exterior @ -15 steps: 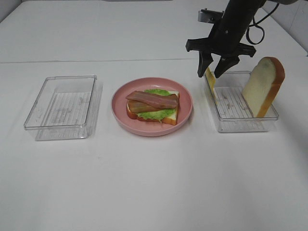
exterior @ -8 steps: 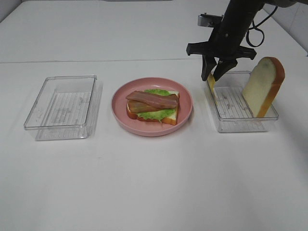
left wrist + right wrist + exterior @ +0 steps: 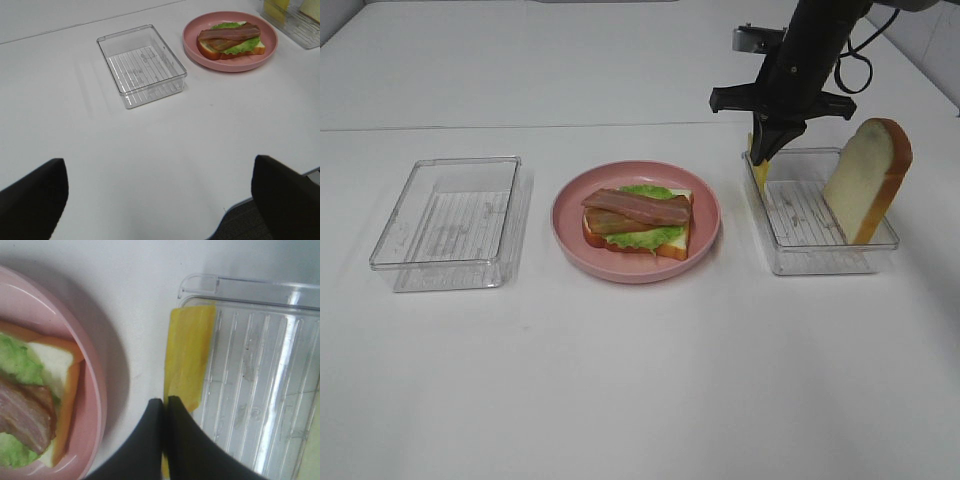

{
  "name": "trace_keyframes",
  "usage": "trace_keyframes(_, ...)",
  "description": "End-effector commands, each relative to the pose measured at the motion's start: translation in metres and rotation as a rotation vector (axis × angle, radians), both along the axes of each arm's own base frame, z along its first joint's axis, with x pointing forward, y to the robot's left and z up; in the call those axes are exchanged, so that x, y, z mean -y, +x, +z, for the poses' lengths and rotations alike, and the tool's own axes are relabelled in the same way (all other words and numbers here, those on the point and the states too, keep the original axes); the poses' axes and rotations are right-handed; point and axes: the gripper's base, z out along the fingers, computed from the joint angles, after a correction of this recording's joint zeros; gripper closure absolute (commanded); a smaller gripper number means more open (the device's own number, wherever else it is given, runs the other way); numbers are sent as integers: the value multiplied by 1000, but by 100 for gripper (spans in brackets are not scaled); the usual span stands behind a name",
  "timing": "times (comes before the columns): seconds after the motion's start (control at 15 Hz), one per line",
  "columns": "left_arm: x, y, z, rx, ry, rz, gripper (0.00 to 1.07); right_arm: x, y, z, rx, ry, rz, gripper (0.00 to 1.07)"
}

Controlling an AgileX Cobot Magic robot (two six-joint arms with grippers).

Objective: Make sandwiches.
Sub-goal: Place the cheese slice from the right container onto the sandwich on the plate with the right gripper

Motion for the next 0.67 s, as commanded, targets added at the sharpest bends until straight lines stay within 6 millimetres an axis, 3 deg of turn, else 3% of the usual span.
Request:
trace_keyframes(0.07,0,-3,0,27,-16,-1,13,2,-6,35,59,7,14,107)
trace_keyframes(0.2,0,-3,0,27,-16,-1,13,-4,-19,73,88,104,36,107)
trace_keyframes(0.33,0,-3,0,27,-16,-1,13,-17,-26,89,100,240,84,107)
trace_keyframes(0.47,0,-3,0,27,-16,-1,13,-42,-33,94,80,385,146,107)
trace_keyframes(0.67,0,-3,0,27,-16,-1,13,-82,-41,84,50,500,232,107)
